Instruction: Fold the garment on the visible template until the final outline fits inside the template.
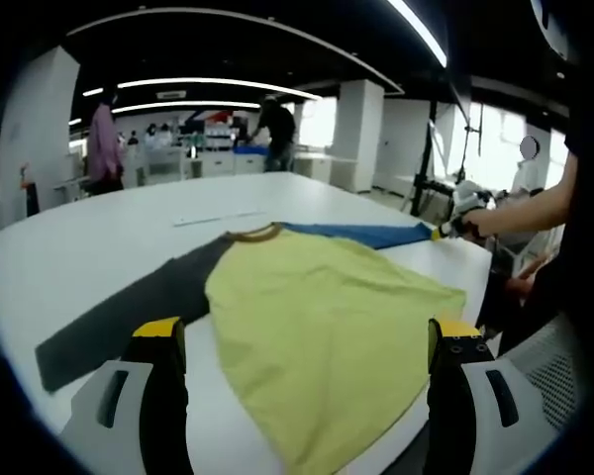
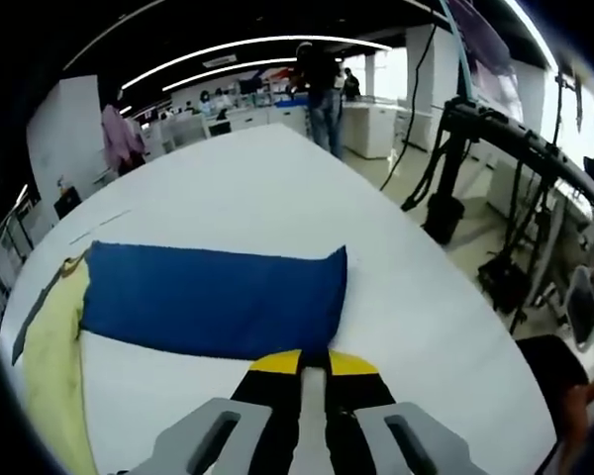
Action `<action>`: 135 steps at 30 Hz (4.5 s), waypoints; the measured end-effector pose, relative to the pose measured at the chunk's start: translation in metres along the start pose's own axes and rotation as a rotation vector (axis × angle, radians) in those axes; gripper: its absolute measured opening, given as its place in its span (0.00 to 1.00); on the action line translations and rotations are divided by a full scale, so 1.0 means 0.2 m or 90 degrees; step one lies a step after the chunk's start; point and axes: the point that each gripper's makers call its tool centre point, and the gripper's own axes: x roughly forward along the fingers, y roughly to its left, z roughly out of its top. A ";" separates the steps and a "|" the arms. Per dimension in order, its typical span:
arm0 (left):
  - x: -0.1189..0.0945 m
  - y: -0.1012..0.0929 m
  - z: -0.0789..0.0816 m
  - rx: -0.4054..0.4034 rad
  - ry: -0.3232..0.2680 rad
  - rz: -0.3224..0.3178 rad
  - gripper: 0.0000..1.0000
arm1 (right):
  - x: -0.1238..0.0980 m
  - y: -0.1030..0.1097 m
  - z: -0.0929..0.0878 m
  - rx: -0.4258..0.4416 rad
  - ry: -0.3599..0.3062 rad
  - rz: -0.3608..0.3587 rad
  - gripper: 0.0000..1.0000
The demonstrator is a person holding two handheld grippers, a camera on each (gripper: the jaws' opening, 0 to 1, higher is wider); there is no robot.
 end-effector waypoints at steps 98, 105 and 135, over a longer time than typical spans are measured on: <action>-0.03 -0.02 -0.04 -0.002 -0.006 0.007 0.99 | -0.07 1.28 0.29 -0.132 -0.098 0.372 0.00; -0.02 -0.02 -0.07 0.010 0.007 0.005 0.99 | -0.08 1.40 0.27 -0.150 -0.093 0.395 0.00; -0.02 -0.01 -0.11 0.007 0.015 0.007 0.99 | -0.05 1.86 0.17 -0.242 -0.058 0.469 0.00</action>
